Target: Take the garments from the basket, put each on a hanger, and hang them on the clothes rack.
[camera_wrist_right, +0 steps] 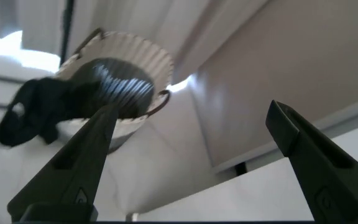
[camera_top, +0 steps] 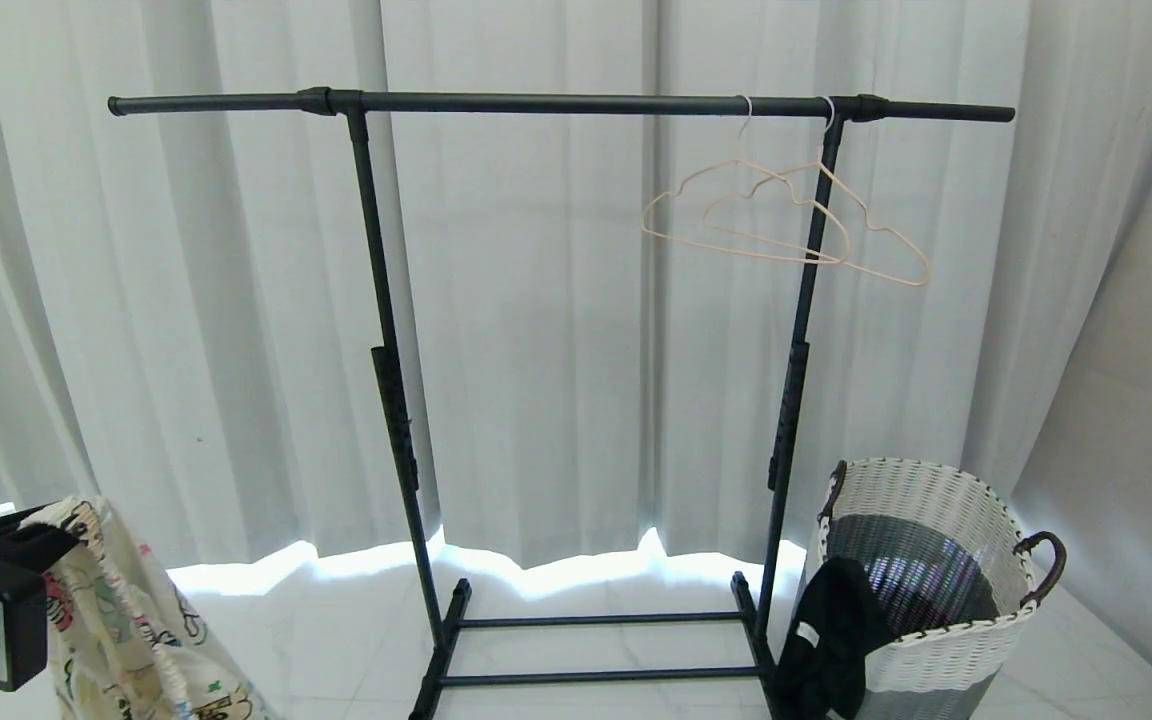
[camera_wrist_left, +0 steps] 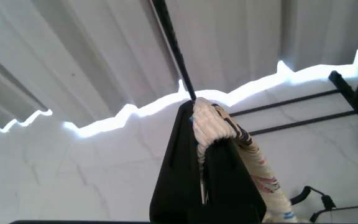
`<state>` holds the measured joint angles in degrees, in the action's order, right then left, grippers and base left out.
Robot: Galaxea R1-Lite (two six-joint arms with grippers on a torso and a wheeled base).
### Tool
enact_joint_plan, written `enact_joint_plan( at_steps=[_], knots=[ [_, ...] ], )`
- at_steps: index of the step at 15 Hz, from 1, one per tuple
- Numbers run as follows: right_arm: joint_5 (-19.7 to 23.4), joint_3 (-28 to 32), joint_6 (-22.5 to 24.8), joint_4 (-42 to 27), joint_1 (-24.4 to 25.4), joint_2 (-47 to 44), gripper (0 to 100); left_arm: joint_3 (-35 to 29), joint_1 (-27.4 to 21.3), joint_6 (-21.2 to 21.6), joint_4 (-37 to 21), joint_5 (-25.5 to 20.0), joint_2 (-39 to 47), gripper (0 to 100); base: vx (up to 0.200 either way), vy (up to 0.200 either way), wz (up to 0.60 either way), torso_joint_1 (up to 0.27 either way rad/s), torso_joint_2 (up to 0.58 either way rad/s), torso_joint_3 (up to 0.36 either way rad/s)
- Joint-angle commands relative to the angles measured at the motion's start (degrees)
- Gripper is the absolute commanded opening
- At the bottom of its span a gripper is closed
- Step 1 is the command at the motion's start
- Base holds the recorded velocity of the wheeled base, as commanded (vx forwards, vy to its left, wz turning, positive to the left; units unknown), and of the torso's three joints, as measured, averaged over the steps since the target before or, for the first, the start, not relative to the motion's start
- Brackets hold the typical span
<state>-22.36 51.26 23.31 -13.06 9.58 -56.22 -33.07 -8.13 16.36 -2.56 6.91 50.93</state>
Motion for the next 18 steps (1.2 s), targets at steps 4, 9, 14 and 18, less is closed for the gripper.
enact_joint_plan(
  at_steps=[4,9,14,18],
  knots=[
    [2.41,-7.23,1.74,6.29,-2.90,2.08,100,1.34,0.48,0.60,0.01,-0.06,-3.38,0,0.000,0.000,0.00,0.000,0.00,0.000],
    [4.08,-7.23,-3.97,6.11,-2.90,2.17,100,4.24,0.48,0.43,0.01,-0.23,-4.00,0,0.000,0.000,0.00,0.026,-0.09,-0.069],
    [4.25,-7.23,-6.78,5.85,-2.90,0.85,100,4.95,0.40,0.43,0.10,-0.50,-5.93,0,0.000,0.000,0.00,0.151,-0.43,-0.272],
    [4.60,-6.35,-6.87,6.46,-2.90,-1.70,100,3.81,0.40,0.60,0.10,-0.50,-5.93,0,0.000,0.000,0.00,0.188,-0.47,-0.284]
  ],
)
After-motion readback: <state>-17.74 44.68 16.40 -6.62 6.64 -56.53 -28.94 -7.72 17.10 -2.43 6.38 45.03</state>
